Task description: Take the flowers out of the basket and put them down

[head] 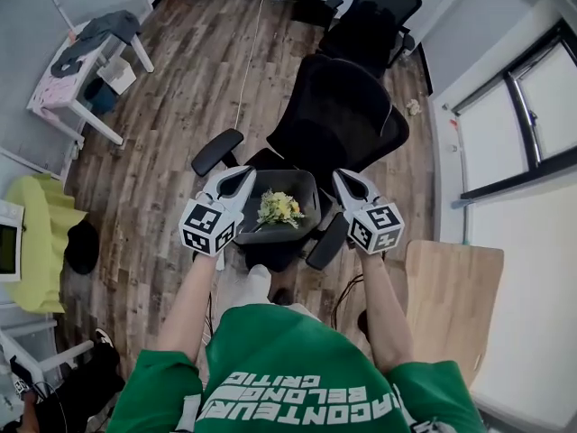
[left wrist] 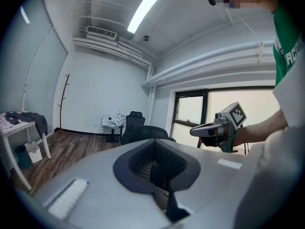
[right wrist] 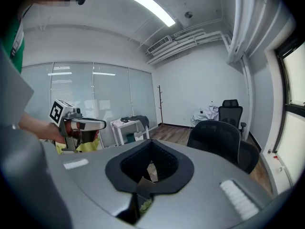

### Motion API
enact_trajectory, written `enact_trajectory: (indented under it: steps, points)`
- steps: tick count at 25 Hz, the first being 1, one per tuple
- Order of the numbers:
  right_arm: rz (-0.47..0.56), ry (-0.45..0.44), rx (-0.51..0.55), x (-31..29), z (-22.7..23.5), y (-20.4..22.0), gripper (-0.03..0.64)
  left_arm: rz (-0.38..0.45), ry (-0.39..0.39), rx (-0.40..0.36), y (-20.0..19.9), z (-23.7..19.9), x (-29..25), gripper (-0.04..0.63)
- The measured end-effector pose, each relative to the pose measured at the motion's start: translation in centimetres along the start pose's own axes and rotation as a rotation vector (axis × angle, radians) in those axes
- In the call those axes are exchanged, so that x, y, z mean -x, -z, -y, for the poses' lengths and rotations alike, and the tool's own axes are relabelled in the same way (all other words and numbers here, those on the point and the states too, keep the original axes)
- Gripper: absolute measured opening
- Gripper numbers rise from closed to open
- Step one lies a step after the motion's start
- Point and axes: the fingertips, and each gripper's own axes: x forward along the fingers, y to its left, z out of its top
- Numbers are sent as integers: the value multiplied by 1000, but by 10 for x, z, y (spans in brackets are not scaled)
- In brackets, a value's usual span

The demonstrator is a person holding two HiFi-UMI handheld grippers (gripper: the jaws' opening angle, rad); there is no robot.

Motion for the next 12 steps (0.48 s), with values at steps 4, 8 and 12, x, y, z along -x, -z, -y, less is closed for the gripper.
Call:
enact_trajectory:
  steps: [4, 8, 12]
  points:
    - [-18, 5, 10, -30, 7, -9, 6, 6, 23, 13, -3, -29, -24, 20]
    - [-18, 14, 2, -47, 18, -13, 6, -11, 46, 15, 0, -42, -42, 20]
    - [-20, 1, -8, -59, 26, -13, 6, -26, 49, 22, 5, -46, -54, 20]
